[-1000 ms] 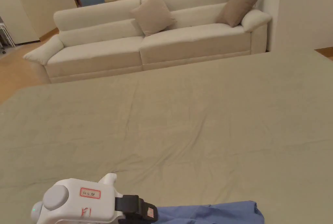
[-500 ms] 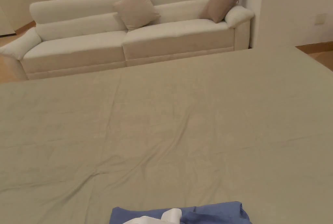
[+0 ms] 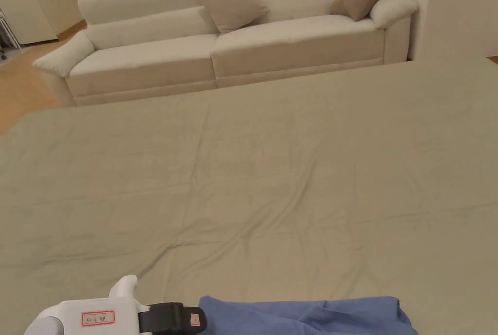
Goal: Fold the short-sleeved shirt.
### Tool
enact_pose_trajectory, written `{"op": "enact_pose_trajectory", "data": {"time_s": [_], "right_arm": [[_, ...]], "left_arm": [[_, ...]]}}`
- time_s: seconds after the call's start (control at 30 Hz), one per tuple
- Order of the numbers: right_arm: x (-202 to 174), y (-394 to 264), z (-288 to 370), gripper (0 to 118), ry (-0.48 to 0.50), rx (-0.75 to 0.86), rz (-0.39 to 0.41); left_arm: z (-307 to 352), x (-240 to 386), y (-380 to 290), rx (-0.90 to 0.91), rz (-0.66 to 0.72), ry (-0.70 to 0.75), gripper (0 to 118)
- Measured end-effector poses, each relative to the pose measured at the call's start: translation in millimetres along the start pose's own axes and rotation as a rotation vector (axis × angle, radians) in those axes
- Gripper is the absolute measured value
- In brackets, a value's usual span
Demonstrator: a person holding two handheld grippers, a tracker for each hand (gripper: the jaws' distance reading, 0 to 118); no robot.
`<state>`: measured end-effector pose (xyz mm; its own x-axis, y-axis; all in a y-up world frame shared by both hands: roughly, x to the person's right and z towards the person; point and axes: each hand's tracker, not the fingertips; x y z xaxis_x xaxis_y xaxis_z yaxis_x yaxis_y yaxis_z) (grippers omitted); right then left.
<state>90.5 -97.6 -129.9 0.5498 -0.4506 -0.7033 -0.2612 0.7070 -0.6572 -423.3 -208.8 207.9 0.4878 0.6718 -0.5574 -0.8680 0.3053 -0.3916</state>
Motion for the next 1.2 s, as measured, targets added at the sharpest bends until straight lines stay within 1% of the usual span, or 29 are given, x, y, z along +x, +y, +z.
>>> {"op": "enact_pose_trajectory", "data": {"time_s": [0.03, 0.07, 0.1, 0.13, 0.17, 0.2, 0.23, 0.3, 0.33, 0.37, 0.43, 0.47, 0.5, 0.53, 0.57, 0.6, 0.67, 0.7, 0.73, 0.77, 0.8, 0.87, 0.9, 0.97, 1.0, 1.03, 1.1, 1.13, 1.2], "right_arm": [[-0.6, -1.0, -2.0, 0, 0.002, -0.007, 0.003], [-2.2, -1.9, -3.8, 0, 0.001, -0.011, 0.004], [-3.6, -2.7, -5.3, 0, 0.000, -0.017, 0.004], [-4.8, -3.5, -5.9, 0, 0.000, -0.020, 0.005], [-6.0, -4.4, -6.3, 0, -0.002, -0.024, 0.006], [-7.0, -4.9, -6.4, 0, -0.006, -0.028, 0.007], [-7.2, -5.3, -6.2, 0, -0.007, -0.032, 0.007], [-7.2, -5.5, -6.2, 0, -0.016, -0.040, 0.009], [-7.0, -5.7, -5.8, 0, -0.023, -0.041, 0.008], [-6.7, -5.8, -5.3, 0, -0.025, -0.042, 0.006], [-4.8, -6.5, -4.1, 0, -0.024, -0.041, -0.002], [-4.4, -7.3, -3.2, 0, -0.023, -0.040, -0.005], [-4.0, -8.4, -2.6, 0, -0.022, -0.039, -0.008], [-3.7, -9.6, -2.0, 0, -0.021, -0.038, -0.010], [-3.0, -10.6, -1.8, 0, -0.020, -0.040, -0.011], [-2.6, -11.5, -1.1, 0, -0.018, -0.041, -0.013], [-1.9, -14.2, 2.0, 0, -0.014, -0.039, -0.012], [-1.2, -14.5, 3.5, 0, -0.012, -0.038, -0.012], [-0.3, -15.1, 5.9, 0, -0.009, -0.035, -0.012], [0.9, -15.7, 8.9, 0, -0.006, -0.028, -0.011], [2.4, -15.7, 11.6, 0, -0.006, -0.024, -0.012], [6.3, -16.0, 19.0, 0, -0.007, -0.008, -0.018], [8.5, -16.2, 23.1, 0, -0.002, 0.001, -0.022], [14.1, -16.3, 31.6, 0, 0.000, 0.012, -0.031], [16.7, -16.7, 35.8, 0, -0.002, 0.018, -0.031], [19.1, -16.8, 39.0, 0, -0.005, 0.020, -0.031], [26.4, -16.8, 44.6, 0, -0.022, 0.022, -0.029], [28.8, -16.8, 47.2, 0, -0.034, 0.027, -0.030], [34.5, -16.2, 51.3, 0, -0.036, 0.037, -0.059]], "left_arm": [[-4.7, -9.6, 0.6, -0.017, 0.002, 0.040, 47], [-12.8, -19.4, 0.0, -0.036, 0.001, 0.076, 90], [-17.7, -28.2, -2.5, -0.011, 0.033, 0.100, 118], [-25.6, -33.8, -3.1, -0.070, 0.035, 0.073, 116], [-32.0, -38.8, -6.8, -0.117, 0.078, 0.084, 116], [-38.2, -41.4, -11.4, -0.179, 0.106, 0.042, 116], [-55.5, -32.5, -17.8, -0.200, 0.109, 0.004, 115], [-56.3, -18.1, -21.5, -0.137, -0.036, 0.068, 116], [-55.6, -11.5, -22.1, -0.159, -0.094, 0.068, 114], [-51.5, -2.7, -26.8, -0.154, -0.081, 0.078, 108], [-43.3, 1.2, -25.5, -0.129, -0.097, 0.122, 93], [-39.7, -1.5, -24.4, -0.110, -0.098, 0.172, 93], [-37.7, -22.8, -17.9, -0.112, -0.081, 0.157, 45], [-35.8, -27.7, -18.4, -0.126, -0.019, 0.108, 22], [-32.6, -27.5, -20.3, -0.115, 0.029, 0.078, 19], [-28.9, -24.7, -21.9, -0.100, 0.042, 0.074, 18], [-26.7, -13.2, -21.7, -0.105, 0.018, 0.059, 12], [-23.8, -2.8, -21.1, -0.080, -0.019, 0.092, 9], [-21.6, 11.2, -20.2, -0.083, -0.034, 0.093, 9], [-25.8, 53.4, -35.8, -0.075, -0.061, 0.058, 8], [-27.4, 72.1, -38.1, -0.043, -0.091, 0.025, 8], [-41.5, 121.4, -46.6, -0.027, -0.086, -0.041, 7], [-43.7, 139.8, -47.1, -0.054, -0.088, -0.093, 7], [-72.5, 190.5, -60.0, -0.075, -0.126, -0.179, 7], [-93.4, 214.7, -70.7, -0.111, -0.159, -0.183, 7], [-110.8, 231.0, -76.5, -0.161, -0.211, -0.154, 7], [-157.9, 256.3, -98.7, -0.223, -0.337, -0.052, 7], [-175.8, 258.6, -106.3, -0.256, -0.362, 0.007, 6], [-209.0, 240.4, -107.8, -0.275, -0.346, 0.089, 6]]}}
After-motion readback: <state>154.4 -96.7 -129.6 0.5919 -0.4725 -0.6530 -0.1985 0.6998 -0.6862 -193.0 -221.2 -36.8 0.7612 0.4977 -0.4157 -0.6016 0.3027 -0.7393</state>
